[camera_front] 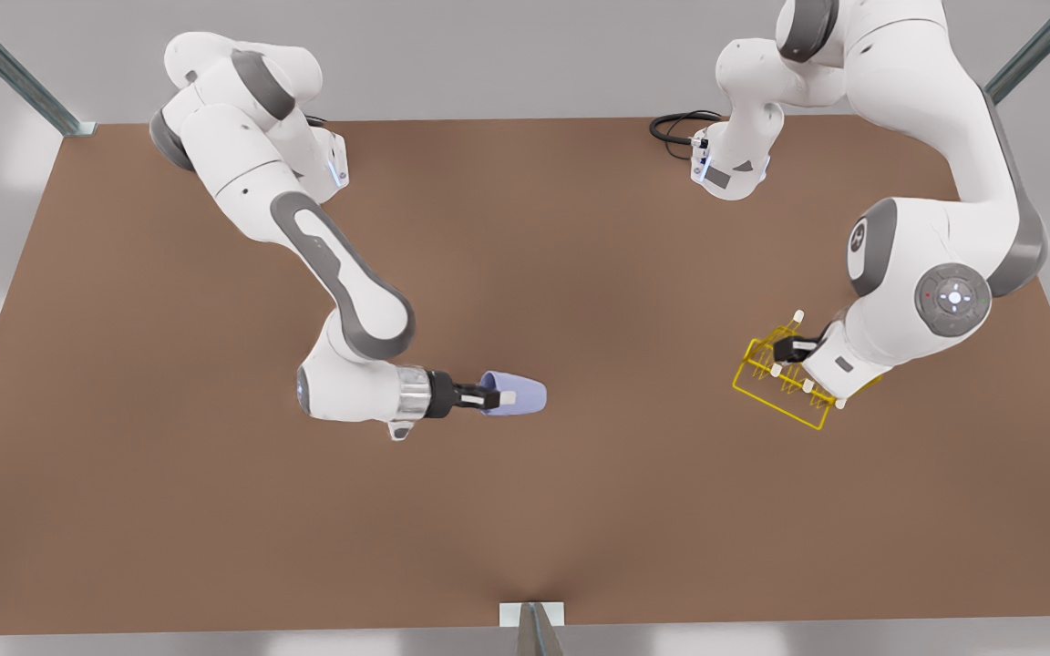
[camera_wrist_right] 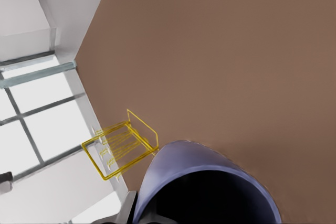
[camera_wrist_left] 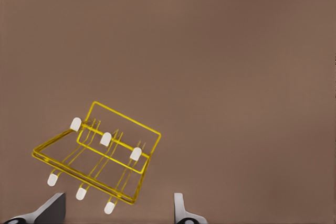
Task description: Place the cup on the cup holder
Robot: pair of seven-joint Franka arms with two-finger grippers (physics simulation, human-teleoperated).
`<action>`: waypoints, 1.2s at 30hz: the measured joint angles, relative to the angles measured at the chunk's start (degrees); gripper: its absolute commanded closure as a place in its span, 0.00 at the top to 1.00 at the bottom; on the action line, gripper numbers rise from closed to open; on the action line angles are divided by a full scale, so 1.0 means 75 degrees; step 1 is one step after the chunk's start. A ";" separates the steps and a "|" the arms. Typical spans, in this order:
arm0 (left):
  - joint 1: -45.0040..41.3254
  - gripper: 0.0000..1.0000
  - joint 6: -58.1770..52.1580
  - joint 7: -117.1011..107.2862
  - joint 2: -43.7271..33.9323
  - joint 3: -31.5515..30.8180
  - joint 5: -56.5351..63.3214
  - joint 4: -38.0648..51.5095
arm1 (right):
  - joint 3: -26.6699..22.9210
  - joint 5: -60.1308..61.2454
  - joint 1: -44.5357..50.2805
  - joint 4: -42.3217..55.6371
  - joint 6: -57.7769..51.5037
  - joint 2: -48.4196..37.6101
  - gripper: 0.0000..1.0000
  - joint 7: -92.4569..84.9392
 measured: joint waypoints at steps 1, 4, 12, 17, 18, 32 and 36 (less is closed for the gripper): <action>-0.0029 1.00 0.0172 -0.0531 0.0194 -0.0102 -0.0166 0.0207 | 0.0024 0.0249 0.0266 0.0347 0.0172 0.0280 0.21 0.0176; -0.0079 1.00 0.0518 -0.2201 0.0359 -0.0261 -0.0777 0.0658 | 0.0121 0.0690 0.0730 0.0760 0.0560 0.0771 0.21 0.0674; -0.0086 1.00 0.1207 -0.5873 0.0687 -0.0416 -0.1544 0.0741 | 0.0174 0.0935 0.1417 0.0923 0.1443 0.1678 0.21 0.1691; -0.0118 1.00 0.1565 -0.7883 0.1144 -0.0399 -0.1483 0.0751 | 0.0082 0.0932 0.1478 0.0858 0.1969 0.2114 0.21 0.2103; -0.0265 1.00 0.1616 -0.8273 0.1188 -0.0406 -0.1466 0.0747 | 0.0076 0.0931 0.1479 0.0849 0.2030 0.2161 0.21 0.2173; -0.1392 1.00 0.2510 -1.3019 0.1957 -0.0386 -0.0417 0.0715 | -0.0141 0.0527 0.1173 0.0221 0.2049 0.2212 1.00 0.2707; -0.1726 1.00 0.2666 -1.3912 0.1970 -0.0394 -0.0389 0.0709 | -0.0188 0.0476 0.0791 0.0053 0.1762 0.2100 1.00 0.2553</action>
